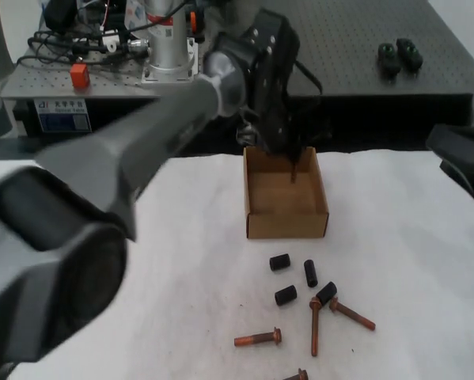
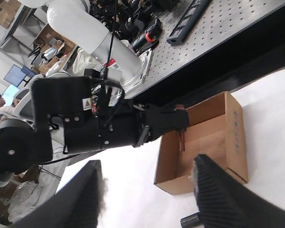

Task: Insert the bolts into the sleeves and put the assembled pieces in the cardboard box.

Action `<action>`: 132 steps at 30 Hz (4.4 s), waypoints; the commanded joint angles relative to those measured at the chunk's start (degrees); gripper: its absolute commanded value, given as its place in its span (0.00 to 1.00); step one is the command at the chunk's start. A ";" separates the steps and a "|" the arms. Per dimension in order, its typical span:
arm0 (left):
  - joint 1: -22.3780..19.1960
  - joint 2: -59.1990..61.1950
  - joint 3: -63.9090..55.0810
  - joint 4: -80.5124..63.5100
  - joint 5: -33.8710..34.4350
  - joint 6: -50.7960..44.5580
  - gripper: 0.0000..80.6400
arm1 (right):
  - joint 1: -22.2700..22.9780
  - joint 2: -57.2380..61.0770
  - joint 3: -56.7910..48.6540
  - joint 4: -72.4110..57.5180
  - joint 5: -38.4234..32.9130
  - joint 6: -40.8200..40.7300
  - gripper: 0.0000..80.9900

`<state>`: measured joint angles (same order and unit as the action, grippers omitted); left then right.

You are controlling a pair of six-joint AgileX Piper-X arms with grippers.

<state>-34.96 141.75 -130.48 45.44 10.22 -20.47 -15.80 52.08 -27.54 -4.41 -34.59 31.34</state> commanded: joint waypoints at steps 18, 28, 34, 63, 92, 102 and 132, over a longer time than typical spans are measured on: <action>-0.31 -1.53 -4.90 11.94 2.42 -1.55 0.36 | -0.12 -0.20 -0.21 1.48 3.19 -2.06 0.52; 3.73 -24.58 0.32 24.70 -15.40 13.87 0.36 | 2.01 5.36 -15.24 30.69 6.43 -21.62 0.52; 6.99 -43.05 18.29 22.22 -15.62 14.47 0.36 | 10.01 16.70 -26.21 50.28 18.19 -35.47 0.52; 7.60 -97.86 59.41 19.52 -9.55 9.07 0.36 | 29.30 48.40 -31.54 49.96 40.21 -52.00 0.52; 7.60 -97.46 59.41 21.68 -9.54 8.92 0.36 | 29.10 51.90 -31.54 52.10 35.46 -40.94 0.00; 7.49 -81.21 59.41 21.36 -0.11 16.89 0.36 | 28.96 34.44 -31.54 52.58 31.01 -28.90 0.00; -7.91 -20.60 29.85 6.71 -0.54 40.70 0.36 | 8.98 16.84 -31.54 52.58 24.96 -22.30 0.00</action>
<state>-42.67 120.87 -99.29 50.51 9.36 19.32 -6.50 69.64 -58.71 49.49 -8.71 9.86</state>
